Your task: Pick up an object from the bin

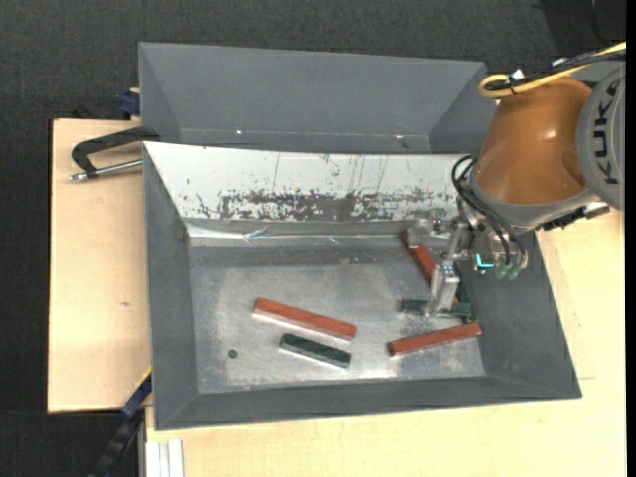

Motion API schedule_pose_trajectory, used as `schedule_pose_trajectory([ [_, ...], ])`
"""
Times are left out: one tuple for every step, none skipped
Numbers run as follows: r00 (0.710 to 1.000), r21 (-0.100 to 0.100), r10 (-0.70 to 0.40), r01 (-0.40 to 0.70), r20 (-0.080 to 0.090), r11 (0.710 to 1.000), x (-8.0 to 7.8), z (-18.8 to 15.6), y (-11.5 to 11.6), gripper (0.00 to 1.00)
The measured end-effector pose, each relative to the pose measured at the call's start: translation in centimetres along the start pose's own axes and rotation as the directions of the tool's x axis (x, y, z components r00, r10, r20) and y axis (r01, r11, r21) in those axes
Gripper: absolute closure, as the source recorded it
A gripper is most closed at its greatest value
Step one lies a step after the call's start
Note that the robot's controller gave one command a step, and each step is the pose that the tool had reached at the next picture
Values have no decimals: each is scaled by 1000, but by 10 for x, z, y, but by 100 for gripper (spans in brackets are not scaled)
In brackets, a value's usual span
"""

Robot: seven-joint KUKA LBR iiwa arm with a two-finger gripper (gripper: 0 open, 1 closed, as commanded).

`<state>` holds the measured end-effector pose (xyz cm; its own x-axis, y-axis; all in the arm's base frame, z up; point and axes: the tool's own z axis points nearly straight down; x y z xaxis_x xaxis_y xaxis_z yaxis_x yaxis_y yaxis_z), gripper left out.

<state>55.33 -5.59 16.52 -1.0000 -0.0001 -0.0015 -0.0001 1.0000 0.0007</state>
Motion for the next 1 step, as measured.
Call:
schedule_pose_trajectory([
  [1000,0,5,-5,7,1000,11,50,-23,0],
])
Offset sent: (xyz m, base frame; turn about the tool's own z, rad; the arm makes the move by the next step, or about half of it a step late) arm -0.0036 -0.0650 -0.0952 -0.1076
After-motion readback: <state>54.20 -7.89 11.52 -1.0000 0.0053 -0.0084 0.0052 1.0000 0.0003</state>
